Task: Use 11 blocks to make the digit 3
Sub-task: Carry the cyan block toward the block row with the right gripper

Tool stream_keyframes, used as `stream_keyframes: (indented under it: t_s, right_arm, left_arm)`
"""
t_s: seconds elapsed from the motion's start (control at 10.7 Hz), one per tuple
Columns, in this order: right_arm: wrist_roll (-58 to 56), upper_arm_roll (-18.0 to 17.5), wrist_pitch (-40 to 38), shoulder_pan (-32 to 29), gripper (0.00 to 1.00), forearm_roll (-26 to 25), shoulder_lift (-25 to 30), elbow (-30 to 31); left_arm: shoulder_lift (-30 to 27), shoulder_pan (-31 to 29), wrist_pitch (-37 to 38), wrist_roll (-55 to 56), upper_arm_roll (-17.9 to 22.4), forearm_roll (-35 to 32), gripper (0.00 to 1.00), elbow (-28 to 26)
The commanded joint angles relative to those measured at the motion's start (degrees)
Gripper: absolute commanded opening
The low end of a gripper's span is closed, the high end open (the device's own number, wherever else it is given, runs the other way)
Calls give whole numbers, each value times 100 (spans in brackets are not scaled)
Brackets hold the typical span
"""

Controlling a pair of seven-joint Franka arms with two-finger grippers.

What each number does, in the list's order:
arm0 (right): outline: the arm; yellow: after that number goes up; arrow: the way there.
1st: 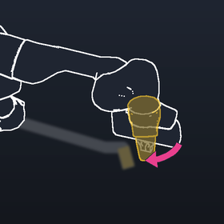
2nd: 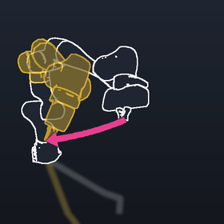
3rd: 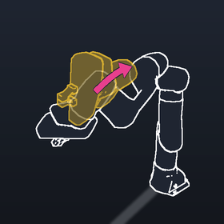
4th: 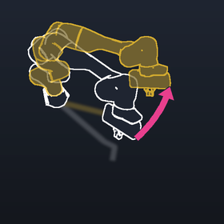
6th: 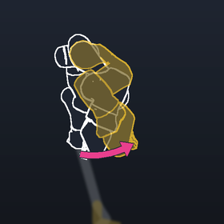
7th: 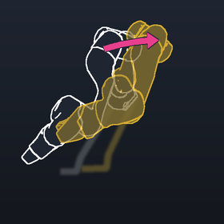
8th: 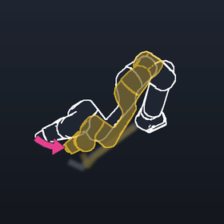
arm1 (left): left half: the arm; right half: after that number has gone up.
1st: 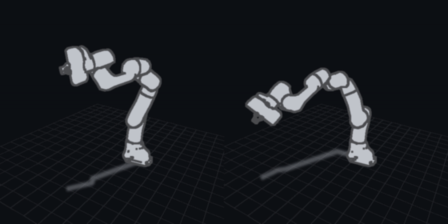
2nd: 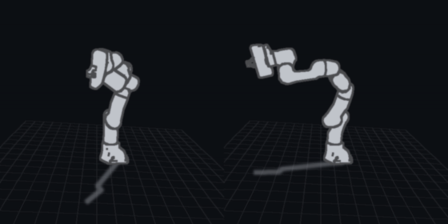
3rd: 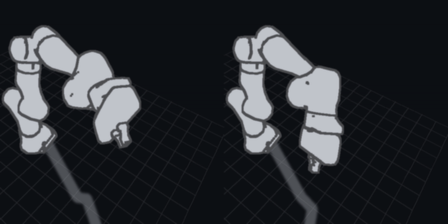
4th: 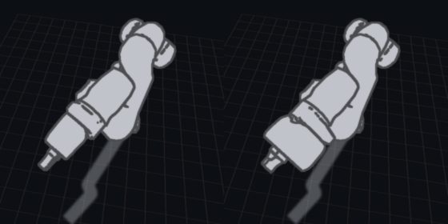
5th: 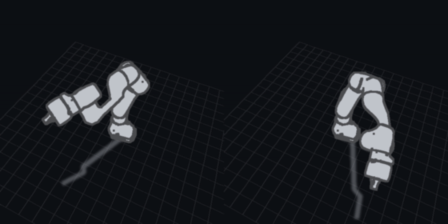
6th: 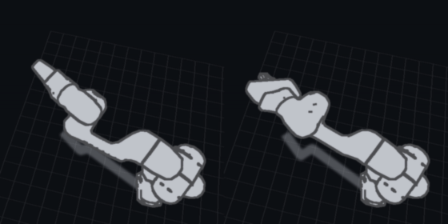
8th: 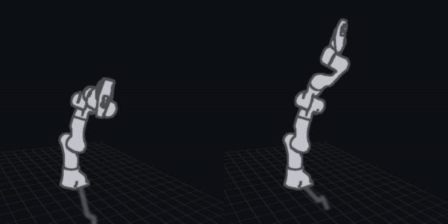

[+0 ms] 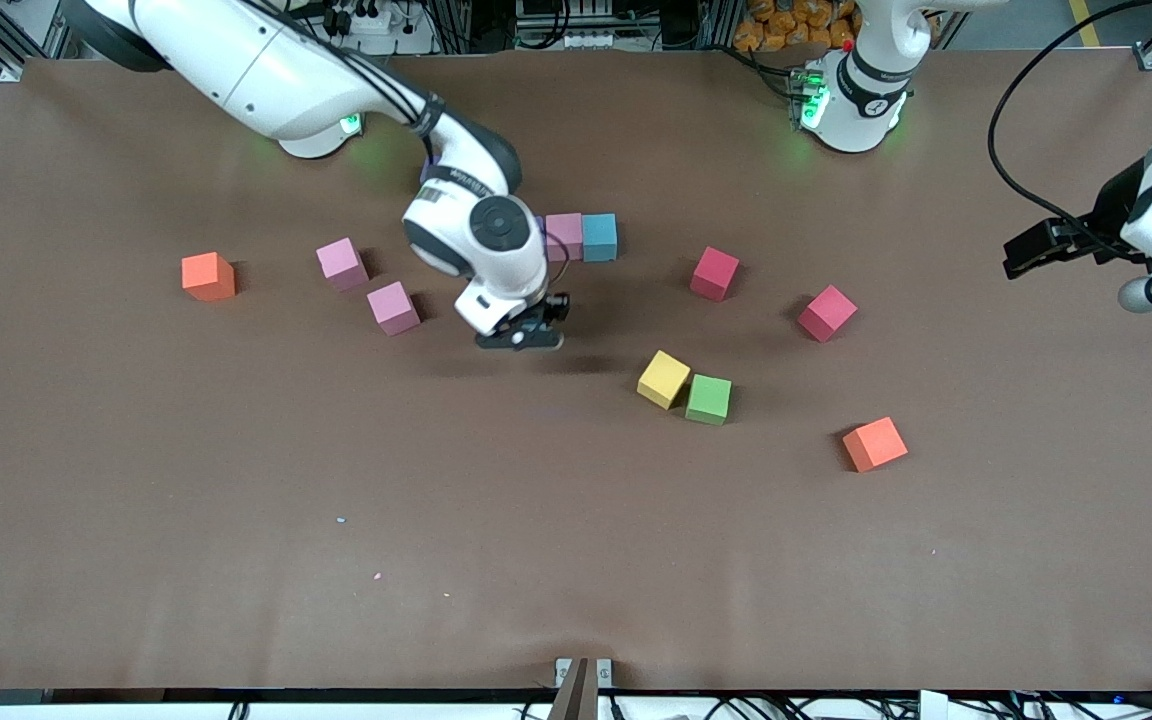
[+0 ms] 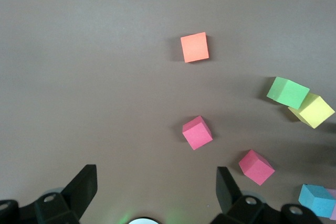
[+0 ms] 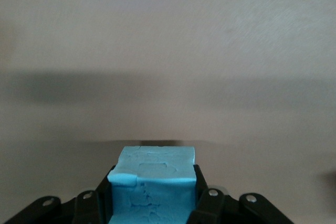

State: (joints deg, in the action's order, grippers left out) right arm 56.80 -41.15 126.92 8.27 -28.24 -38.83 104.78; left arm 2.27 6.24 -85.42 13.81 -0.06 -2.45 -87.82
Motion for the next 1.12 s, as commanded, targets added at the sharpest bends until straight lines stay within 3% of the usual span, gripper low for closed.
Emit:
stream_keyframes:
  t_s: [0.0, 0.47, 1.03]
  right_arm:
    - [-363, -104, -229, -44, 0, -59, 112, 112]
    - [-83, -113, 956, -141, 0, -244, 585, 1104]
    - [208, -289, 1467, -238, 0, -340, 921, 1720]
  left_arm:
    - [-77, 0, 7, 25, -64, -151, 100, -7]
    - [10, 9, 7, 17, -82, -55, 100, -112]
    - [563, 79, -168, 412, -564, 183, 100, -209]
